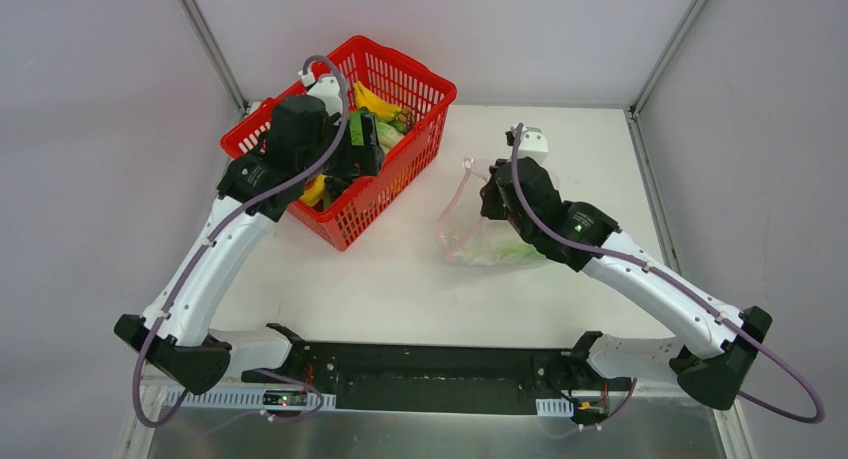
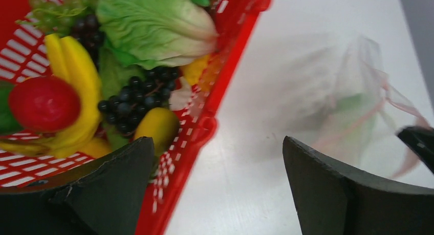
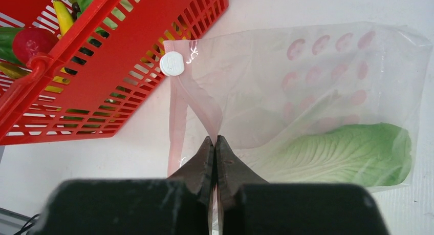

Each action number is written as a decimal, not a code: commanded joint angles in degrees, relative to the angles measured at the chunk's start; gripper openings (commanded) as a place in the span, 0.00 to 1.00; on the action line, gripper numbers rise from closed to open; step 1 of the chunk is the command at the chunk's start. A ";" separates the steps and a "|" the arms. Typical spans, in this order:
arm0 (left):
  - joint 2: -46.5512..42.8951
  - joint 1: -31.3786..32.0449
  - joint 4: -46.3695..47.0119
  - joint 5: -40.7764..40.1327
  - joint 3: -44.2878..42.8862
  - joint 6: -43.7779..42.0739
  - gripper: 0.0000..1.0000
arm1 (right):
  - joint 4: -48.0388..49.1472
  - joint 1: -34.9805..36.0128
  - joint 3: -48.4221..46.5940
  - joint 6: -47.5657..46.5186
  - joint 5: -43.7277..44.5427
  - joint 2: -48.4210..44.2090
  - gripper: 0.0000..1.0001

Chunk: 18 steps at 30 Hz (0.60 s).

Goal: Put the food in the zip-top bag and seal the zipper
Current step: Move the bin to the center of the board.

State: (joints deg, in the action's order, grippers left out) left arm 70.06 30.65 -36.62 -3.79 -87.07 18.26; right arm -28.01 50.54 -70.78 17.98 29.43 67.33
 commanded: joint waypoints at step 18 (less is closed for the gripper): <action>-0.10 -8.29 2.23 29.44 21.64 -3.22 0.95 | 2.30 0.16 5.70 3.03 -2.98 -5.53 0.00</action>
State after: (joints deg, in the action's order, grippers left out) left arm 74.39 21.43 -35.31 12.67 -70.06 15.57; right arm -27.66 50.54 -65.60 20.34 26.11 63.99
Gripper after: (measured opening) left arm 0.959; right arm 0.009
